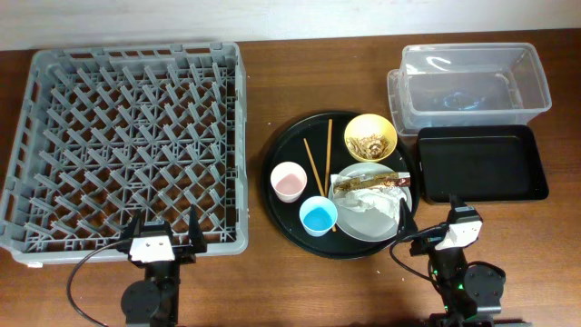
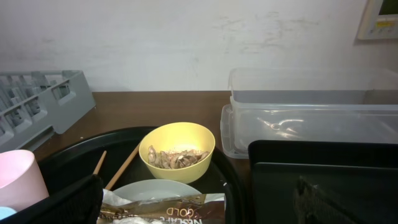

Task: Sort waste into correct bins and load items into the dishwasher rack

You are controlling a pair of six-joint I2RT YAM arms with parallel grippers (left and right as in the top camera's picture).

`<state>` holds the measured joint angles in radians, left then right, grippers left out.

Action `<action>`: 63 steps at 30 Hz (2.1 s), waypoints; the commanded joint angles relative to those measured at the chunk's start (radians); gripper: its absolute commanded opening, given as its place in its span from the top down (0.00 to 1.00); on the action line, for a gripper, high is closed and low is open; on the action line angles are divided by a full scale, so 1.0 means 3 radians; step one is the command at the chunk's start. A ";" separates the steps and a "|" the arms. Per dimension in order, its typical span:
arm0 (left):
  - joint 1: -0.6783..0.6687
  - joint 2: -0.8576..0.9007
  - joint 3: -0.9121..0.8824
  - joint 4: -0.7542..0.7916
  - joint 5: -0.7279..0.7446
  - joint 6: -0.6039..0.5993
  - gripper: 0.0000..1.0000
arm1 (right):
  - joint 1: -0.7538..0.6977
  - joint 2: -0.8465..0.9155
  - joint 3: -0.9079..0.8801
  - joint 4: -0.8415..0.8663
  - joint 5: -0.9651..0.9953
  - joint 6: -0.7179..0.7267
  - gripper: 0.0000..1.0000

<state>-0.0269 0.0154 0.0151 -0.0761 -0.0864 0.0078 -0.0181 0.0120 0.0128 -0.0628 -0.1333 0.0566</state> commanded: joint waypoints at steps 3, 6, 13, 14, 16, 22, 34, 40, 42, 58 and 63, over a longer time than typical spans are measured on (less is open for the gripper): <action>-0.0024 -0.0032 -0.0020 0.0011 -0.0025 0.0055 0.01 | 0.0017 -0.0028 -0.0024 -0.0001 -0.0045 0.0022 0.01; -0.0024 -0.0032 -0.0020 0.0011 -0.0025 0.0055 0.01 | 0.0017 -0.0028 -0.0024 -0.0001 -0.0045 0.0022 0.02; -0.0024 -0.0032 -0.0020 0.0011 -0.0025 0.0055 0.01 | 0.0017 -0.0028 -0.0024 -0.0001 -0.0045 0.0022 0.02; -0.0024 -0.0032 -0.0020 0.0011 -0.0025 0.0055 0.01 | 0.0017 -0.0028 -0.0024 -0.0001 -0.0045 0.0022 0.01; -0.0024 -0.0032 -0.0020 0.0011 -0.0025 0.0055 0.01 | 0.0017 -0.0028 -0.0024 -0.0001 -0.0045 0.0022 0.02; -0.0024 -0.0032 -0.0020 0.0010 -0.0025 0.0055 0.01 | 0.0017 -0.0028 -0.0024 -0.0001 -0.0046 0.0022 0.02; -0.0025 -0.0032 -0.0019 0.0039 0.0025 0.0052 0.01 | 0.0017 -0.0028 -0.0024 -0.0001 -0.0048 0.0023 0.02; -0.0024 -0.0028 0.0215 0.0544 0.1200 0.0053 0.01 | 0.0017 -0.0028 0.0008 0.0289 -0.0245 0.0019 0.02; -0.0024 0.0008 0.0567 0.0210 0.1189 0.0069 0.01 | 0.0017 -0.0028 0.0151 0.0351 -0.0243 -0.0004 0.01; -0.0024 0.0245 0.1397 0.0045 0.0998 0.0230 0.01 | 0.0017 0.0599 0.1779 -0.0436 -0.0220 -0.0441 0.02; -0.0024 0.0631 0.1790 -0.0071 0.0998 0.0231 0.01 | 0.0017 0.1256 0.2770 -0.1303 -0.0221 -0.0440 0.02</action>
<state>-0.0315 0.1410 0.4778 -0.0830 0.2276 0.0616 -0.0181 0.3042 0.7025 -0.3695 -0.1940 -0.0727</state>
